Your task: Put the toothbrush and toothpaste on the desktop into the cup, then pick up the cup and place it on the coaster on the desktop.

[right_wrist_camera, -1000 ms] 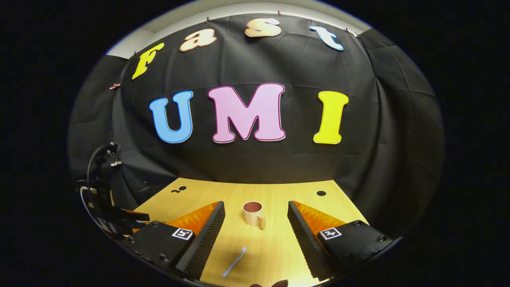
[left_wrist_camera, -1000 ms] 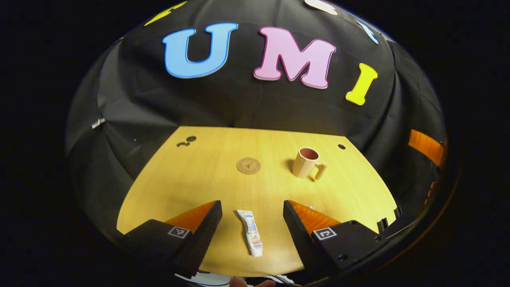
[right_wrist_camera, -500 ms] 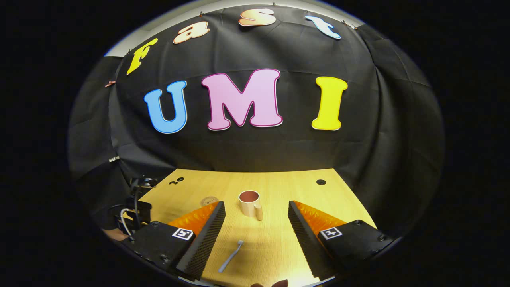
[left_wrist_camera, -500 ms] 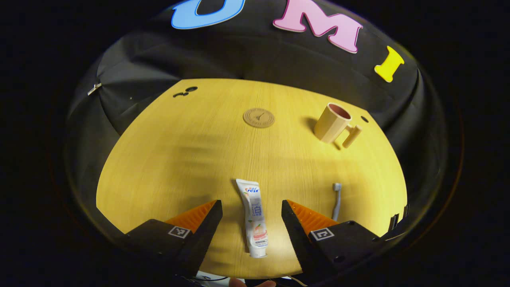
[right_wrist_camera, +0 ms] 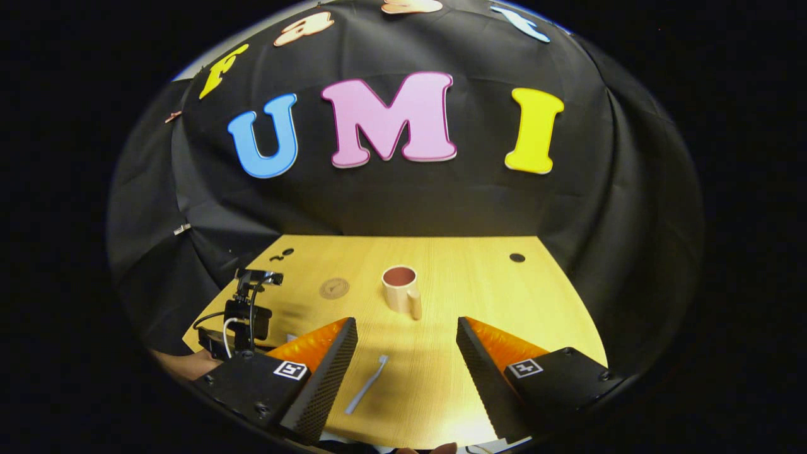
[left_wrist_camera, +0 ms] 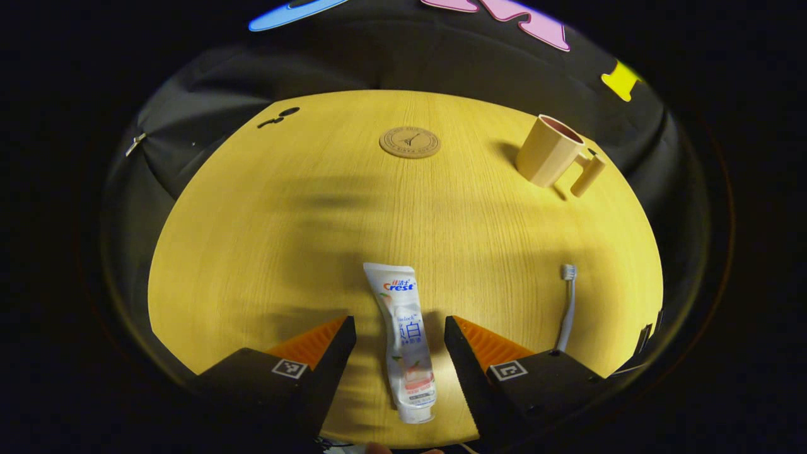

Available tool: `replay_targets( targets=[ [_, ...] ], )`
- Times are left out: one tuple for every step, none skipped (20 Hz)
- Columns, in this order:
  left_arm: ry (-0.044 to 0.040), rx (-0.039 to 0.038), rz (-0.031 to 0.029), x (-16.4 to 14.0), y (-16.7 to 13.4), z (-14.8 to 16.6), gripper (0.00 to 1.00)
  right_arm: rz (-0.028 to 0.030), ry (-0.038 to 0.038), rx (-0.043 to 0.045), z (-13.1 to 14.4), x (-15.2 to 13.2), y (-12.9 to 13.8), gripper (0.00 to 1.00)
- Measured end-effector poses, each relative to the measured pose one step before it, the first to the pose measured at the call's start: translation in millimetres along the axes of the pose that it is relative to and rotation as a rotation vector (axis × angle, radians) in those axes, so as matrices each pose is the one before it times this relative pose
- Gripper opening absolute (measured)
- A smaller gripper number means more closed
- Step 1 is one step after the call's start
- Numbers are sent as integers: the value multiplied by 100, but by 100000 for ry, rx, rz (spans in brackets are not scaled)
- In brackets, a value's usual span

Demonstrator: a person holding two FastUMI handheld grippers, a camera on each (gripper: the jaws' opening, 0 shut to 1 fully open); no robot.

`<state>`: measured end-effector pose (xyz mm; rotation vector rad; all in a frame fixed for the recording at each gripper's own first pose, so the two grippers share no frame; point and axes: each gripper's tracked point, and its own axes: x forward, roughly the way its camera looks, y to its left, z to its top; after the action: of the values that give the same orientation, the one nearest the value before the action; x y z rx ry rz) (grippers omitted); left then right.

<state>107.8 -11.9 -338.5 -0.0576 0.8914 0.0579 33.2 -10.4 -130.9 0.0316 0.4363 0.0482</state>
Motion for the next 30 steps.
replay_targets(
  targets=[
    [969,-430,680,186,120,-243,89,139,3133,1191,-820,170,207,98],
    [-1127,-26,589,180,138,247,88,-332,2565,1013,-647,255,94,98],
    [-698,302,-102,110,18,156,88,-488,2625,832,-746,286,28,98],
    [2,766,525,189,83,73,86,-588,3456,511,-944,180,-191,98],
    [-128,1803,1322,64,232,68,86,-417,3687,637,-1056,406,127,98],
    [669,2380,57,150,7,-72,85,-267,4090,724,-1072,410,129,98],
    [-990,1364,-557,87,-242,285,83,-58,3101,553,-761,660,139,98],
    [518,581,32,-76,-231,-160,80,-572,2803,48,-686,671,100,98],
    [-267,265,-261,89,-127,34,75,-830,2846,-133,-687,616,20,98],
    [536,131,228,-131,-89,-63,68,-236,2333,52,-596,766,310,99],
    [1044,-126,318,-7,-98,-93,63,-164,1932,104,-516,633,254,99],
    [1036,60,340,9,-104,-86,53,-159,2023,-310,-344,772,322,99],
    [1348,47,-197,6,-89,-136,51,-787,2342,-434,-501,973,238,99],
    [1079,302,-145,-128,108,-68,47,-1470,3289,-946,-694,780,55,98],
    [1000,221,-371,-12,122,-177,46,-1742,3102,-1181,-676,871,-66,98],
    [709,402,-496,-29,5,58,42,-1263,1681,-422,-305,820,96,98],
    [494,1341,-713,-17,-44,-96,42,-543,1879,-410,-513,828,298,98],
    [197,1288,-781,-10,-17,60,41,-243,2242,-8,-554,768,345,94],
    [-268,1004,-766,-14,23,61,39,-185,2020,-126,-427,788,352,92],
    [-585,910,-768,-79,-13,127,37,-326,2421,-441,-479,729,340,88],
    [-774,282,-864,69,41,42,41,-330,2148,360,-477,790,326,86],
    [-452,-242,-936,-11,12,78,33,-182,2152,719,-442,646,207,85],
    [-19,-286,-1120,-144,42,-157,32,19,2100,1323,-414,765,331,84],
    [483,-914,-1062,-270,132,-259,30,-492,1591,1341,-268,822,111,83],
    [-378,-989,-1437,-415,99,-131,29,-476,1527,739,-176,783,114,83],
    [-1404,-524,-1746,-551,-13,94,24,-750,878,49,-75,570,47,83],
    [-1721,-13,-1651,-537,5,64,28,-923,504,-585,-78,410,101,82],
    [-1661,491,-1050,-647,100,90,25,-824,550,-1107,-71,372,91,80],
    [-1642,377,-799,-648,156,60,25,-684,1140,-850,-246,16,147,78],
    [-1554,5,-787,-629,77,114,25,-865,1157,-648,-140,218,89,77]
  ],
)
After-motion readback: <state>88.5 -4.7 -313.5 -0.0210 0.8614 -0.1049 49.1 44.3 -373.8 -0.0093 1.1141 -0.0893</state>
